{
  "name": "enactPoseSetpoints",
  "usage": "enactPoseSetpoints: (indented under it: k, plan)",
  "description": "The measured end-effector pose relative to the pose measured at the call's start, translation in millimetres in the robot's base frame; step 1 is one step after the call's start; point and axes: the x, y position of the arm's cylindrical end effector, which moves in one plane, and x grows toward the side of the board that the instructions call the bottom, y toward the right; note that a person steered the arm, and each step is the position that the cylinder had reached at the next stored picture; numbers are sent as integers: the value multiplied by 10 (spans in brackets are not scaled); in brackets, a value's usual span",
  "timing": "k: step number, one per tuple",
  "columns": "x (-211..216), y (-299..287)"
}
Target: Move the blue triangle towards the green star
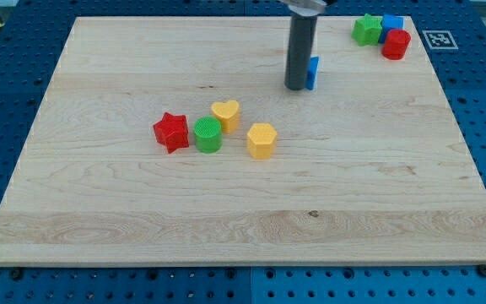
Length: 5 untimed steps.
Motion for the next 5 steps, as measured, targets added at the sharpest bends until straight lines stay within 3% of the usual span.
enactPoseSetpoints:
  k: [2,5]
  plan:
    - [-222,195]
    - [-578,12]
